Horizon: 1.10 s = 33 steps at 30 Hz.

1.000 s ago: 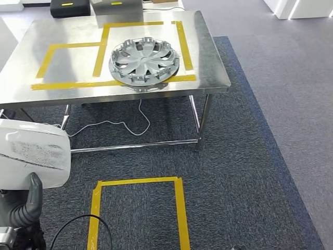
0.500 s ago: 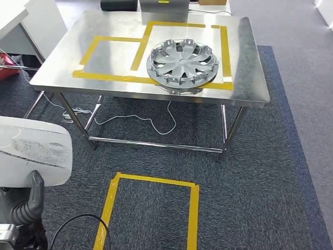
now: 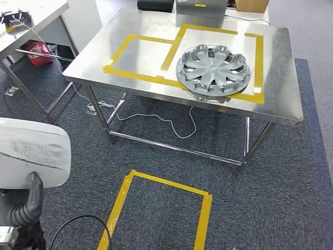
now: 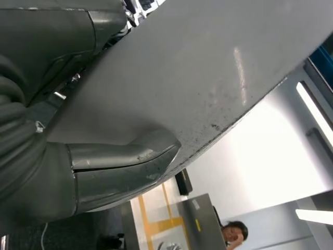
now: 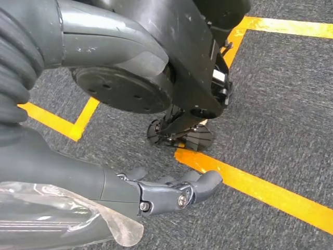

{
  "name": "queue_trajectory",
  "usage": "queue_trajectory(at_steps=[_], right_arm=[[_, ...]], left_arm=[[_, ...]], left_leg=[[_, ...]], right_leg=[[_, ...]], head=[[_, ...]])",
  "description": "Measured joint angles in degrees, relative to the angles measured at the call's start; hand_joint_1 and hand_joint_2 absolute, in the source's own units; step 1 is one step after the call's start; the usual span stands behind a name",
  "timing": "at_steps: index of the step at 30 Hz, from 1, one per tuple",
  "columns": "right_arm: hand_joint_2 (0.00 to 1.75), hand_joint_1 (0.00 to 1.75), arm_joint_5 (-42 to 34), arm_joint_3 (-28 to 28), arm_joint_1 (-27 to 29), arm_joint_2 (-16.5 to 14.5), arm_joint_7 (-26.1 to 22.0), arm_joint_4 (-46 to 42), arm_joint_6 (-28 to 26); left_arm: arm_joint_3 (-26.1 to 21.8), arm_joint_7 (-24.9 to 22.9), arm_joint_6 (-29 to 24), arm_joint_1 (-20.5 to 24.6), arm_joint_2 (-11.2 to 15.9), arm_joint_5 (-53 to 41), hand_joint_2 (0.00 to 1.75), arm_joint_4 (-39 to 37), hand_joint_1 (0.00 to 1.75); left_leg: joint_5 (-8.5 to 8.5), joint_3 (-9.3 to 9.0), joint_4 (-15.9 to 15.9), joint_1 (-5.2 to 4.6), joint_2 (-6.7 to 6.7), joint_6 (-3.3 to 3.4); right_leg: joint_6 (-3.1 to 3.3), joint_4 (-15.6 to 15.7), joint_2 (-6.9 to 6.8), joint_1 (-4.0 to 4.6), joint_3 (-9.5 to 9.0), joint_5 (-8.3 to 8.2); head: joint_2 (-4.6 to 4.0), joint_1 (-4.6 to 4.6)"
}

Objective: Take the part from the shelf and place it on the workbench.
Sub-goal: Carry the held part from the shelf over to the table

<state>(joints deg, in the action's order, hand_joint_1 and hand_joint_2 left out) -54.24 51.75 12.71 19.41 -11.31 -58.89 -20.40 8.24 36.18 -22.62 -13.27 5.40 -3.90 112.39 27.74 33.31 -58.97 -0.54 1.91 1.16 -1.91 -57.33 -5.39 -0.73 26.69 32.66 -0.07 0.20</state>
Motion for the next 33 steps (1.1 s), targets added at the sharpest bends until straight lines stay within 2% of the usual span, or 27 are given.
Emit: queue_trajectory(at_steps=[1, 2, 3, 5, 6, 7, 8, 9, 11, 13, 14, 16, 17, 19, 21, 23, 25, 26, 27, 29, 30, 31, 33], right_arm=[[1.75, 0.00, -0.65, 0.41, -0.26, 0.09, -0.24, -0.05, -0.16], [1.75, 0.00, -1.35, 0.83, -0.50, 0.18, -0.54, -0.09, -0.29], [1.75, 0.00, -2.00, 1.25, -0.74, 0.31, -0.85, -0.13, -0.37], [1.75, 0.00, -3.03, 2.04, -0.98, 0.55, -1.33, -0.17, -0.43], [1.75, 0.00, -3.37, 2.38, -0.99, 0.67, -1.43, -0.16, -0.46], [1.75, 0.00, -3.56, 2.68, -0.90, 0.76, -1.48, -0.16, -0.52], [1.75, 0.00, -3.67, 2.95, -0.78, 0.83, -1.51, -0.16, -0.57], [1.75, 0.00, -3.72, 3.20, -0.69, 0.88, -1.53, -0.16, -0.63], [1.75, 0.00, -3.73, 3.57, -0.65, 0.97, -1.58, -0.16, -0.72], [1.75, 0.00, -3.73, 3.85, -0.78, 1.02, -1.62, -0.16, -0.76], [1.75, 0.00, -3.74, 3.97, -0.83, 1.03, -1.64, -0.17, -0.78], [1.75, 0.00, -3.85, 4.10, -0.89, 1.05, -1.75, -0.19, -0.82], [1.75, 0.00, -3.94, 4.15, -0.90, 1.05, -1.83, -0.19, -0.85], [1.75, 0.00, -4.19, 4.29, -1.06, 1.07, -2.06, -0.20, -0.95], [1.75, 0.00, -4.35, 4.38, -1.15, 1.07, -2.21, -0.20, -1.03], [1.75, 0.00, -4.36, 4.38, -1.16, 1.07, -2.22, -0.19, -1.04], [1.75, 0.00, -4.47, 4.45, -1.23, 1.07, -2.29, -0.19, -1.07], [1.75, 0.00, -4.84, 4.71, -1.31, 1.10, -2.51, -0.19, -1.20], [1.75, 0.00, -5.49, 5.21, -1.49, 1.15, -2.85, -0.19, -1.46], [1.75, 0.00, -6.91, 6.29, -1.87, 1.25, -3.50, -0.19, -2.01], [1.75, 0.00, -7.43, 6.68, -2.13, 1.27, -3.68, -0.20, -2.19], [1.75, 0.00, -7.75, 6.85, -2.30, 1.30, -3.78, -0.20, -2.30], [1.75, 0.00, -8.42, 7.22, -2.56, 1.40, -3.99, -0.21, -2.63]], left_arm=[[0.00, -0.01, -0.03, -0.13, 0.01, -0.03, 1.75, 0.01, 1.75], [0.00, -0.01, -0.04, -0.18, 0.02, -0.09, 1.75, 0.01, 1.75], [0.00, -0.01, -0.05, -0.16, 0.02, -0.15, 1.75, 0.02, 1.75], [0.00, -0.01, -0.08, -0.05, 0.02, -0.25, 1.75, 0.02, 1.75], [0.00, -0.01, -0.10, -0.04, 0.02, -0.26, 1.75, 0.02, 1.75], [0.01, -0.01, -0.13, -0.09, 0.02, -0.27, 1.75, 0.01, 1.75], [0.01, -0.01, -0.15, -0.14, 0.02, -0.27, 1.75, 0.01, 1.75], [0.02, -0.01, -0.16, -0.17, 0.02, -0.27, 1.75, 0.00, 1.75], [0.02, -0.01, -0.16, -0.19, 0.02, -0.27, 1.75, 0.00, 1.75], [0.02, -0.01, -0.17, -0.19, 0.02, -0.27, 1.75, 0.00, 1.75], [0.02, -0.02, -0.17, -0.20, 0.02, -0.27, 1.75, 0.00, 1.75], [0.06, -0.02, -0.19, -0.21, 0.00, -0.28, 1.75, 0.00, 1.75], [0.09, -0.01, -0.21, -0.20, 0.00, -0.29, 1.75, 0.00, 1.75], [0.13, 0.00, -0.32, -0.11, 0.06, -0.32, 1.75, 0.00, 1.75], [0.13, -0.01, -0.40, -0.04, 0.10, -0.34, 1.75, 0.00, 1.75], [0.13, -0.01, -0.40, -0.04, 0.10, -0.34, 1.75, 0.00, 1.75], [0.13, -0.01, -0.41, -0.07, 0.12, -0.34, 1.75, 0.00, 1.75], [0.14, -0.01, -0.42, -0.12, 0.14, -0.34, 1.75, 0.00, 1.75], [0.15, -0.02, -0.42, -0.20, 0.19, -0.35, 1.75, 0.00, 1.75], [0.16, -0.04, -0.43, -0.42, 0.28, -0.43, 1.75, 0.00, 1.75], [0.16, -0.08, -0.43, -0.56, 0.34, -0.48, 1.75, 0.01, 1.75], [0.16, -0.10, -0.44, -0.66, 0.39, -0.51, 1.75, 0.01, 1.75], [0.17, -0.18, -0.44, -0.61, 0.46, -0.53, 1.75, 0.03, 1.75]], left_leg=[[0.01, -0.35, 0.35, 0.15, -0.29, 0.27], [0.01, -0.81, 0.67, 0.34, -0.53, 0.54], [0.03, -1.28, 0.92, 0.51, -0.73, 0.76], [0.37, -1.75, 1.11, 0.63, -1.04, 1.08], [0.71, -1.93, 1.10, 0.60, -1.29, 1.19], [1.10, -2.26, 1.10, 0.57, -1.55, 1.24], [1.55, -2.78, 1.10, 0.55, -1.83, 1.23], [2.06, -3.46, 1.10, 0.55, -2.09, 1.16], [3.25, -4.97, 1.07, 0.55, -2.40, 0.80], [4.41, -5.86, 0.98, 0.46, -2.60, 0.16], [4.80, -6.18, 0.87, 0.43, -2.66, -0.22], [5.20, -6.67, 0.47, 0.50, -2.68, -0.82], [5.04, -6.45, -0.73, 0.55, -2.63, -1.07], [4.98, -4.24, -5.08, 0.65, -2.54, -1.54], [5.11, -2.45, -8.14, 0.70, -2.52, -1.79], [5.17, -2.29, -8.40, 0.71, -2.51, -1.81], [5.60, -1.37, -9.70, 0.73, -2.51, -1.89], [7.18, 0.57, -11.69, 0.74, -2.50, -1.93], [6.91, 2.24, -11.12, 0.69, -2.60, -1.75], [3.11, 4.70, -7.08, 0.37, -3.53, -1.03], [-0.07, 4.35, -3.57, 0.10, -4.12, -0.51], [-1.51, 4.15, -2.35, -0.12, -4.49, -0.11], [-1.44, 3.30, -1.39, -0.30, -4.19, 0.65]], right_leg=[[-0.31, -0.13, 0.26, -0.06, -0.33, 0.04], [-0.56, -0.92, 1.16, -0.13, -0.22, 0.15], [-0.70, -2.75, 2.32, -0.20, 0.91, 0.48], [-0.88, -9.30, 4.54, -0.27, 5.53, 2.04], [-0.98, -12.74, 4.98, -0.26, 8.34, 3.27], [-1.04, -14.78, 5.12, -0.26, 10.53, 4.28], [-1.02, -15.05, 5.18, -0.25, 11.85, 4.39], [-0.96, -13.44, 5.19, -0.26, 12.18, 3.21], [-0.78, -7.03, 5.19, -0.27, 10.93, -2.06], [-0.21, -3.04, 5.04, -0.09, 9.72, -4.70], [0.23, -2.73, 4.98, 0.05, 9.52, -4.80], [1.12, -2.61, 4.98, 0.13, 8.44, -4.51], [1.52, -2.47, 5.02, 0.06, 7.92, -4.40], [2.08, -2.17, 5.03, -0.08, 6.81, -3.98], [2.29, -2.08, 5.05, -0.09, 6.41, -3.74], [2.29, -2.07, 5.05, -0.09, 6.39, -3.71], [2.31, -2.05, 5.05, -0.08, 6.24, -3.56], [2.32, -2.02, 5.10, -0.07, 5.65, -3.04], [2.24, -1.97, 5.43, -0.06, 4.32, -1.97], [1.97, -1.80, 6.49, -0.09, 1.61, 0.43], [1.67, -1.65, 7.14, -0.14, 0.75, 1.34], [1.37, -1.55, 7.60, -0.19, 0.28, 1.58], [0.62, -1.47, 8.16, -0.20, -0.42, 1.34]], head=[[0.00, 0.01], [0.00, 0.11], [0.00, 0.24], [0.00, 0.48], [0.00, 0.51], [0.00, 0.51], [0.00, 0.52], [0.00, 0.52], [0.00, 0.52], [0.00, 0.48], [0.00, 0.45], [0.00, 0.42], [0.00, 0.41], [0.00, 0.28], [0.00, 0.21], [0.00, 0.22], [0.00, 0.25], [0.00, 0.26], [0.00, 0.26], [0.00, 0.26], [0.00, 0.20], [0.00, 0.13], [0.00, 0.02]])
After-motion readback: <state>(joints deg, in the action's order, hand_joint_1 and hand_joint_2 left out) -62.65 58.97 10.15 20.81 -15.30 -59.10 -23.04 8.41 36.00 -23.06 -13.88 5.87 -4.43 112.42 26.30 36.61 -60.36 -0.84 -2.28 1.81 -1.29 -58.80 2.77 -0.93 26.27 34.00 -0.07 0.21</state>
